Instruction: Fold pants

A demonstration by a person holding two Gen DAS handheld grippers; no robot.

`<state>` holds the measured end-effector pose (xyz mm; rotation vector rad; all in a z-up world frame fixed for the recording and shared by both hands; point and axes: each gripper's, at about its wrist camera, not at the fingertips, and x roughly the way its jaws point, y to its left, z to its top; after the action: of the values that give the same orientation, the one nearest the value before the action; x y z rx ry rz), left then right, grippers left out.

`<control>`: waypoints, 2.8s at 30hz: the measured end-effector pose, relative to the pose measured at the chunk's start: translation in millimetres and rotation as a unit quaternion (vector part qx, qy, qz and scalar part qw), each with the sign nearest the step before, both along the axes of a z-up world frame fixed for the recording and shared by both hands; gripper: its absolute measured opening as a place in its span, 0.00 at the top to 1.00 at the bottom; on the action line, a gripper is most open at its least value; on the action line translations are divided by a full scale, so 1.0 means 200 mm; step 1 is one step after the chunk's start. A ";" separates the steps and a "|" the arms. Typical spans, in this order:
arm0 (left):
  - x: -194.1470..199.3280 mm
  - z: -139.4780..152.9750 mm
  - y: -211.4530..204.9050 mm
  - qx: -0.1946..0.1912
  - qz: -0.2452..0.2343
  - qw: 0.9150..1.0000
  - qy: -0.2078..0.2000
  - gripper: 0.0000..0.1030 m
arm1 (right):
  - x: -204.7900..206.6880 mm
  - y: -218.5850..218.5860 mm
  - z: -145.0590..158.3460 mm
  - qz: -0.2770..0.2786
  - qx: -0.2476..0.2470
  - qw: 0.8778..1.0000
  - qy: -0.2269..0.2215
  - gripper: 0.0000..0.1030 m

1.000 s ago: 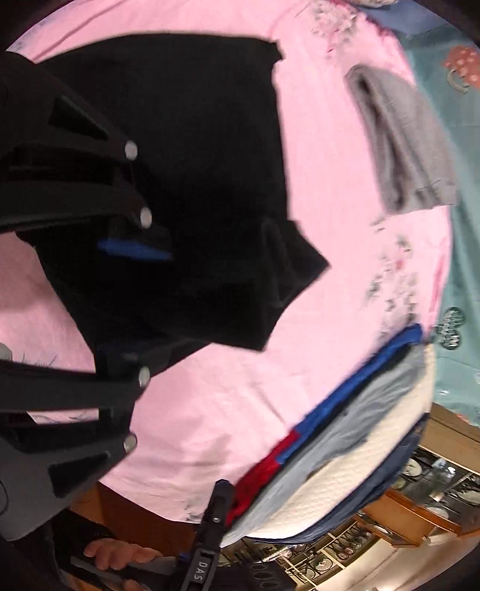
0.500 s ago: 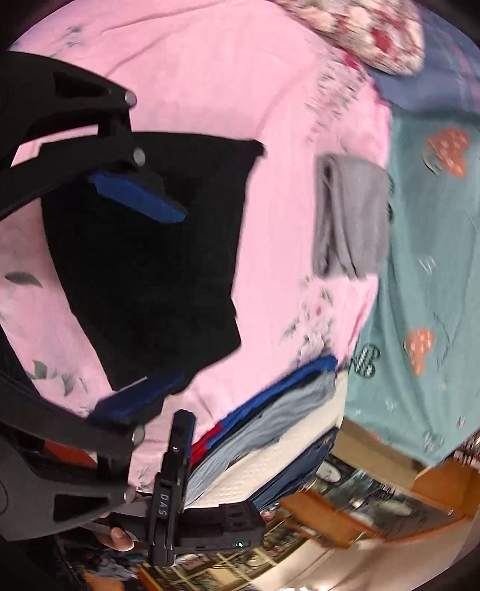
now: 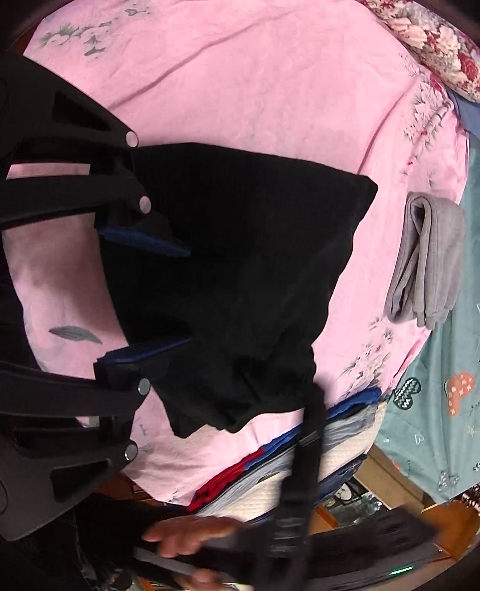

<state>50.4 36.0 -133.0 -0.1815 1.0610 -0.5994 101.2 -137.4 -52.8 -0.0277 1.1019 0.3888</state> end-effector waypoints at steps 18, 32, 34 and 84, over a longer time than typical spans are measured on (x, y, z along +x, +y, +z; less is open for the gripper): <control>0.01 -0.07 0.01 -0.009 -0.010 1.000 0.020 0.55 | 0.73 0.61 -0.47 0.005 -0.220 0.975 0.008 0.44; 0.09 0.14 0.50 -0.045 0.120 0.992 0.001 0.24 | 0.13 -0.20 0.05 -0.053 0.068 0.996 0.025 0.42; 0.13 0.06 0.47 -0.058 0.110 0.992 0.034 0.25 | -0.11 -0.41 -0.03 -0.091 0.057 0.994 0.014 0.42; 0.31 0.10 0.09 -0.093 0.013 0.994 0.057 0.66 | -0.08 -0.37 -0.20 -0.105 0.142 0.983 0.041 0.69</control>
<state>112.4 54.9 -113.0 -0.3968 1.1114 -0.6707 84.6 -212.0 -92.0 0.3575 1.1084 0.3569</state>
